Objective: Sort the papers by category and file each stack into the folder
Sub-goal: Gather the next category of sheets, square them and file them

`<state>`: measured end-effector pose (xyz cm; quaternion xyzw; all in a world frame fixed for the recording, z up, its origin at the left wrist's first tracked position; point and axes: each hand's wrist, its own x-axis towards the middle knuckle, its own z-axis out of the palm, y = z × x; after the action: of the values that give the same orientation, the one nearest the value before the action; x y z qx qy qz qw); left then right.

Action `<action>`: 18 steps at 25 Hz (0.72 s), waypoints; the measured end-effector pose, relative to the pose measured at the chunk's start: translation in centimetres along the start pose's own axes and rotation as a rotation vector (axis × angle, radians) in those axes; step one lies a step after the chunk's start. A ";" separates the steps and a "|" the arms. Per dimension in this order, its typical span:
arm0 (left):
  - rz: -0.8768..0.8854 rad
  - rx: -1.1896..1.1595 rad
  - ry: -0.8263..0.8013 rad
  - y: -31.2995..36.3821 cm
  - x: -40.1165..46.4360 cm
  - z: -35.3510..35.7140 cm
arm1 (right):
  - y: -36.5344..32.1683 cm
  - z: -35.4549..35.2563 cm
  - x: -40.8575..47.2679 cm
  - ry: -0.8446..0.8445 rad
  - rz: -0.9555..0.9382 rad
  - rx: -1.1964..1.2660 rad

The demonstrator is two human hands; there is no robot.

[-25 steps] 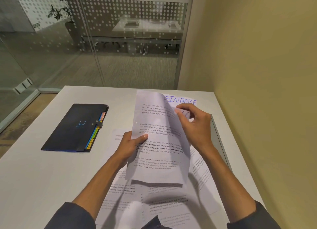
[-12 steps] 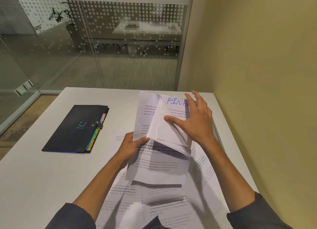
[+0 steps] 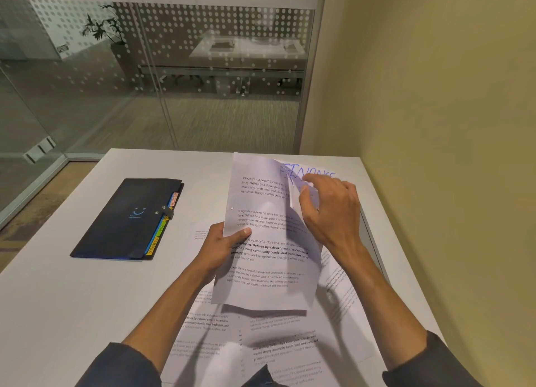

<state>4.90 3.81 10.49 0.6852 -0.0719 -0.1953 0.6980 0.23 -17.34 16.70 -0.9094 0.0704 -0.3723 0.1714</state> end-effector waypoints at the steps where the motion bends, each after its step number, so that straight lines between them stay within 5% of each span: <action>1: 0.002 0.001 0.001 0.0 0.0 0.0 | -0.3 -0.3 0.0 -0.029 0.067 0.096; 9: 0.022 0.024 0.024 -0.4 0.2 -0.6 | -0.7 -1.8 1.2 -0.485 0.450 1.024; 14: 0.029 0.016 0.014 -0.4 0.2 -0.3 | -0.5 -1.1 1.3 -0.383 0.373 0.795; 18: 0.040 0.026 0.010 -0.4 0.1 -0.4 | -0.4 -1.5 1.9 -0.375 0.160 0.188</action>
<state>5.07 4.14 10.03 0.6937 -0.0847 -0.1770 0.6930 0.53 -17.84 19.02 -0.9343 0.0744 -0.1868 0.2944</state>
